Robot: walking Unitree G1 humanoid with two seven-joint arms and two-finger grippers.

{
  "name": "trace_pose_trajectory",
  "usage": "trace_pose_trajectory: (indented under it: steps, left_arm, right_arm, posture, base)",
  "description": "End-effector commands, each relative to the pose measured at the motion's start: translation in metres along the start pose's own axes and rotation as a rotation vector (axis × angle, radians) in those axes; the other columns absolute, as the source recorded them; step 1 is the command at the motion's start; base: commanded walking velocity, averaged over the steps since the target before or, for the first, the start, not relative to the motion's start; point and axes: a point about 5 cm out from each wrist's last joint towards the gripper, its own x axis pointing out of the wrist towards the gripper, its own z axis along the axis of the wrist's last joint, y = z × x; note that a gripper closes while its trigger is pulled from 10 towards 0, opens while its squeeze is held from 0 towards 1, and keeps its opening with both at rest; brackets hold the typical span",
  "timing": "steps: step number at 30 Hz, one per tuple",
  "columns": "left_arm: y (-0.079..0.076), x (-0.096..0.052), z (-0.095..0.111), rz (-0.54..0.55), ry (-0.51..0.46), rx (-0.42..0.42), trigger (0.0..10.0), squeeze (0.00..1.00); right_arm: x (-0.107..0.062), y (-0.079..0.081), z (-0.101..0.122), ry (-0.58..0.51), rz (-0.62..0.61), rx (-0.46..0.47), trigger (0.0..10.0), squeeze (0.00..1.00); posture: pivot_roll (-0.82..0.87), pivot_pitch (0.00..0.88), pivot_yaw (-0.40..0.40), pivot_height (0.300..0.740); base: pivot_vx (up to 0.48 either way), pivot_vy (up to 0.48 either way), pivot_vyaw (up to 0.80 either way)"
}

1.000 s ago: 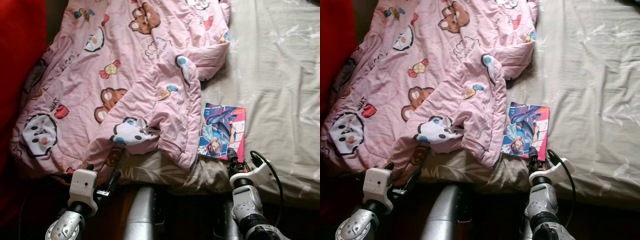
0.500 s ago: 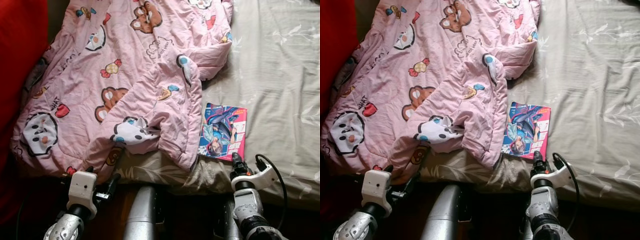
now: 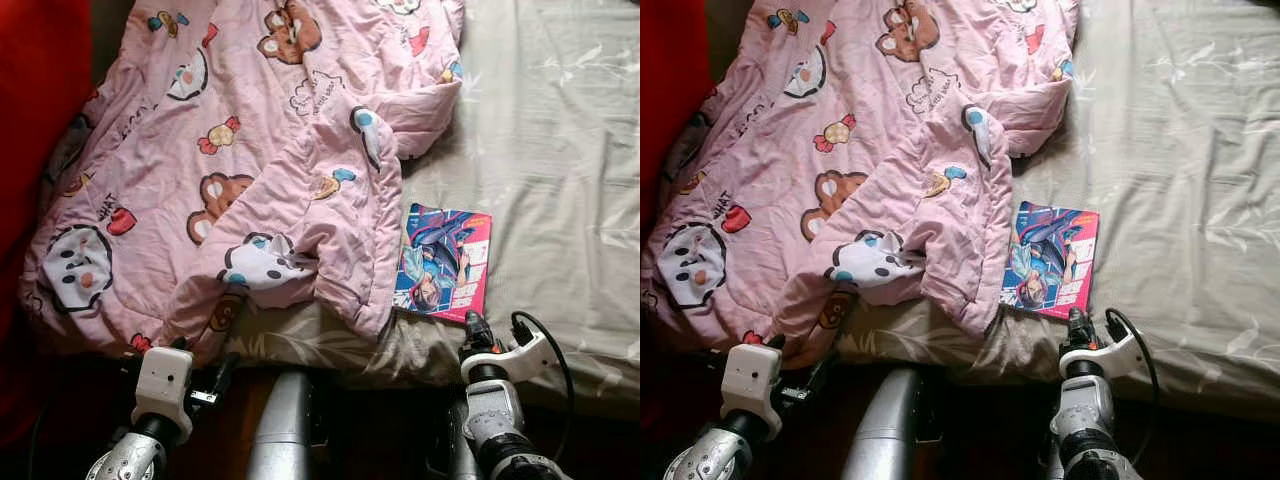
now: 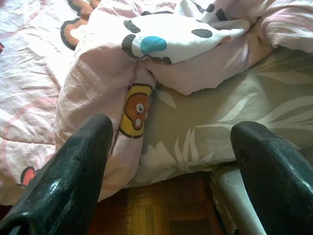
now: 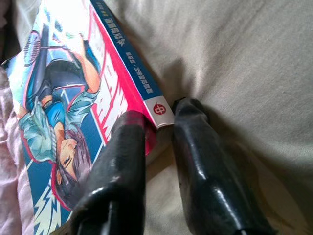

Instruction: Clean up the room

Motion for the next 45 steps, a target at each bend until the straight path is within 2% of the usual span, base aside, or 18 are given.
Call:
trace_pose_trajectory:
  steps: [1, 7, 11, 15, 22, 24, 29, 37, 45]
  left_arm:
    - [0.004, -0.005, -0.010, 0.009, 0.056, 0.023, 10.0, 0.00]
    - [0.003, -0.002, -0.010, 0.012, 0.055, 0.022, 10.0, 0.00]
    - [0.004, 0.006, -0.012, 0.016, 0.054, 0.019, 10.0, 0.00]
    - [0.003, 0.015, -0.016, 0.018, 0.054, 0.016, 10.0, 0.00]
    - [0.002, 0.028, -0.015, 0.028, 0.029, 0.007, 10.0, 0.00]
    - [0.000, 0.036, -0.016, 0.028, 0.018, 0.003, 10.0, 0.00]
    - [-0.002, 0.044, -0.017, 0.029, 0.008, -0.001, 10.0, 0.00]
    - [-0.007, 0.055, -0.019, 0.029, -0.011, -0.006, 10.0, 0.00]
    - [-0.009, 0.059, -0.020, 0.022, -0.025, -0.004, 10.0, 0.00]
  right_arm:
    - [-0.010, -0.006, -0.018, 0.059, -0.035, 0.020, 0.0, 0.00]
    - [-0.007, -0.002, -0.015, 0.045, -0.016, 0.019, 0.0, 0.00]
    - [-0.004, 0.004, -0.014, 0.028, 0.012, 0.011, 0.0, 0.00]
    - [-0.008, 0.000, -0.017, 0.028, -0.020, -0.010, 0.0, 0.00]
    - [-0.022, -0.015, -0.017, -0.034, -0.078, -0.058, 0.0, 0.00]
    - [-0.025, -0.015, -0.015, -0.065, -0.081, -0.075, 0.0, 0.00]
    - [-0.026, -0.010, -0.012, -0.101, -0.069, -0.101, 0.0, 0.00]
    - [-0.025, -0.004, -0.003, -0.139, -0.049, -0.100, 0.0, 0.00]
    - [-0.030, -0.010, -0.007, -0.129, -0.108, -0.068, 0.0, 0.00]
  posture:
    - [0.19, 0.473, 0.270, 0.628]
    - [0.18, 0.465, 0.264, 0.628]
    - [0.15, 0.437, 0.247, 0.628]
    - [0.13, 0.406, 0.229, 0.628]
    - [0.09, 0.357, 0.206, 0.628]
    - [0.07, 0.332, 0.193, 0.628]
    - [0.05, 0.310, 0.181, 0.628]
    - [0.02, 0.271, 0.164, 0.628]
    - [0.02, 0.264, 0.161, 0.628]
  base:
    - [0.000, 0.000, 0.00]
    - [0.000, 0.000, 0.00]
    - [0.000, 0.000, 0.00]
    - [0.000, 0.000, 0.00]
    - [0.000, 0.000, 0.00]
    - [0.000, 0.000, 0.00]
    - [0.000, 0.000, 0.00]
    - [0.000, 0.000, 0.00]
    - [0.000, 0.000, 0.00]
